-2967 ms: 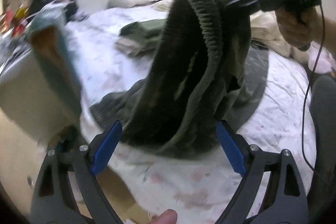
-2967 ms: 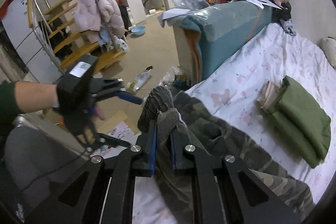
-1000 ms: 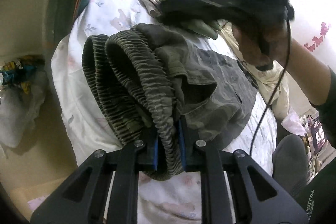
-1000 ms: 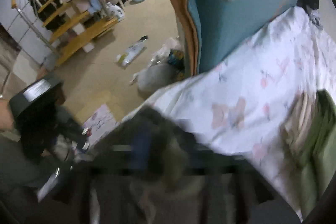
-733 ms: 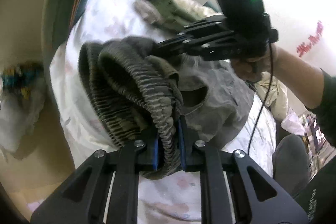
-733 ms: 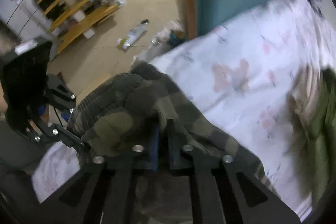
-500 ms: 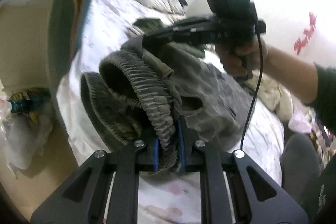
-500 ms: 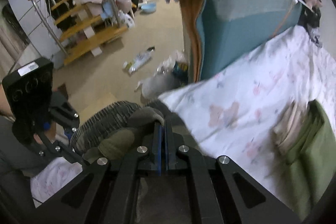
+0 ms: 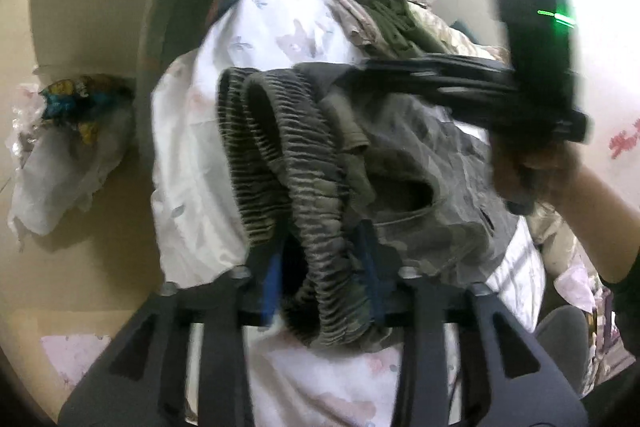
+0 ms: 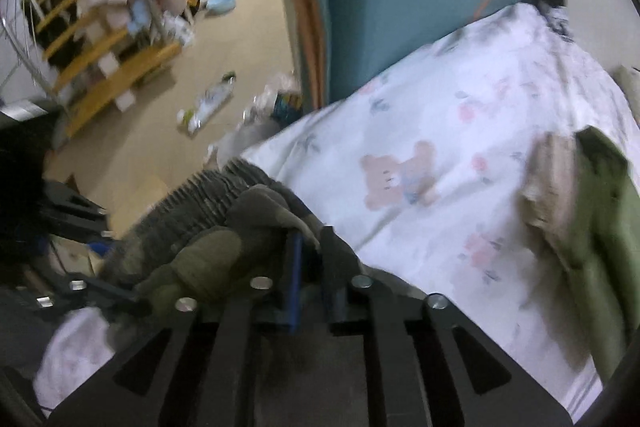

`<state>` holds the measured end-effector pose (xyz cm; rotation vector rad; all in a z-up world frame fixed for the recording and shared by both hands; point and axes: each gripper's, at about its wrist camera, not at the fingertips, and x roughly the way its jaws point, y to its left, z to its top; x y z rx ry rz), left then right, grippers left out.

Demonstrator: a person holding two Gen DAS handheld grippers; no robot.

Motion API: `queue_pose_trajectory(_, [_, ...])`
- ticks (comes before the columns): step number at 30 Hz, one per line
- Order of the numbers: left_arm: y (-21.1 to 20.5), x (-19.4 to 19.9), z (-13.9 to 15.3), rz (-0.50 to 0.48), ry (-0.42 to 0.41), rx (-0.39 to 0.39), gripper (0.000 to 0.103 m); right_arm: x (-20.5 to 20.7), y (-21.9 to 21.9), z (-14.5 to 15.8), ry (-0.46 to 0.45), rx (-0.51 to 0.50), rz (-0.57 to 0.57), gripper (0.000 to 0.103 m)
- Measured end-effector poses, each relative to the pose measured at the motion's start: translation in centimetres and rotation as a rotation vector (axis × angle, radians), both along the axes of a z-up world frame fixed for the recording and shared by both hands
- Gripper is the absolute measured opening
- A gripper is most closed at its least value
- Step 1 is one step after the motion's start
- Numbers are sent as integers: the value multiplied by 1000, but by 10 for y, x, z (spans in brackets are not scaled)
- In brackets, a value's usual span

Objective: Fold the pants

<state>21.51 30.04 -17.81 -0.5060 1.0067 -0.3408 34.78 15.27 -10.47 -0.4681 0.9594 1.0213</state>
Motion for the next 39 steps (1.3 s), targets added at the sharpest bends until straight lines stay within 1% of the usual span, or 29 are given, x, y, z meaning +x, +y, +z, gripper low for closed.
queue_pose_trajectory(1, [3, -2, 4, 29, -1, 36, 55, -4, -8, 8, -21, 11, -16, 15])
queue_pose_trajectory(3, [9, -12, 16, 80, -49, 81, 56, -15, -39, 22, -88, 7, -94, 15])
queue_pose_trajectory(4, [13, -16, 23, 98, -85, 101, 56, -17, -54, 25, -83, 24, -132, 15])
queue_pose_trajectory(5, [16, -21, 33, 130, -123, 140, 54, -18, -76, 26, -46, 47, -193, 15])
queue_pose_trajectory(6, [16, -22, 43, 139, -164, 160, 53, -16, -98, 22, 22, 61, -258, 15])
queue_pose_trajectory(7, [11, -20, 52, 119, -194, 157, 44, -16, -116, 13, 90, 74, -306, 15])
queue_pose_trajectory(8, [3, -16, 59, 84, -211, 153, 25, -15, -132, 4, 102, 58, -345, 15])
queue_pose_trajectory(9, [-16, -5, 65, 34, -210, 184, 17, -16, -140, -4, 90, 26, -369, 15])
queue_pose_trajectory(10, [-27, 2, 66, 17, -206, 221, 10, -18, -146, -21, 86, -26, -402, 15])
queue_pose_trajectory(11, [-42, 11, 66, 7, -198, 264, 10, -19, -150, -34, 96, -43, -435, 15])
queue_pose_trajectory(12, [-58, 25, 59, -2, -160, 306, 10, -16, -156, -50, 111, -62, -484, 15])
queue_pose_trajectory(14, [-71, 47, 39, 0, -70, 389, 9, -10, -164, -75, 126, -79, -564, 15])
queue_pose_trajectory(15, [-73, 58, 22, 4, -1, 456, 7, -7, -166, -86, 121, -88, -593, 13])
queue_pose_trajectory(16, [-72, 67, 4, -7, 63, 476, 8, -6, -169, -89, 124, -67, -606, 12])
queue_pose_trajectory(17, [-72, 69, -1, -9, 73, 477, 8, -5, -172, -88, 133, -46, -617, 12])
queue_pose_trajectory(19, [-78, 76, 1, -25, 83, 526, 7, -2, -183, -79, 196, 1, -610, 13])
queue_pose_trajectory(20, [-78, 78, 3, -19, 102, 531, 7, -2, -197, -69, 208, 43, -593, 12])
queue_pose_trajectory(22, [-76, 79, 2, 9, 127, 519, 7, -2, -236, -47, 145, 61, -605, 13])
queue_pose_trajectory(25, [-82, 78, 0, 14, 117, 550, 7, 3, -332, -30, 99, 62, -698, 17])
queue_pose_trajectory(27, [-87, 75, 2, 22, 127, 566, 7, 7, -408, -26, 48, 4, -815, 20])
queue_pose_trajectory(28, [-88, 77, 4, 25, 138, 565, 7, 13, -456, -30, 27, -50, -898, 21])
queue_pose_trajectory(30, [-87, 80, 3, 32, 160, 557, 7, 19, -529, -38, 13, -122, -1017, 23])
queue_pose_trajectory(32, [-90, 82, 1, 23, 162, 580, 7, 27, -578, -46, 3, -170, -1073, 23])
queue_pose_trajectory(34, [-95, 83, 0, 16, 164, 609, 7, 36, -614, -58, 13, -190, -1119, 20])
queue_pose_trajectory(35, [-96, 84, 0, 8, 170, 623, 7, 42, -629, -65, 23, -181, -1135, 20])
queue_pose_trajectory(36, [-96, 85, 1, 3, 179, 626, 7, 48, -641, -67, 12, -170, -1138, 27])
queue_pose_trajectory(37, [-94, 85, 2, 4, 185, 617, 7, 53, -648, -67, -23, -182, -1143, 43])
queue_pose_trajectory(38, [-93, 85, 1, 1, 184, 609, 7, 63, -648, -70, -94, -237, -1154, 43])
queue_pose_trajectory(39, [-93, 85, 0, -11, 176, 610, 7, 73, -654, -72, -126, -273, -1151, 43])
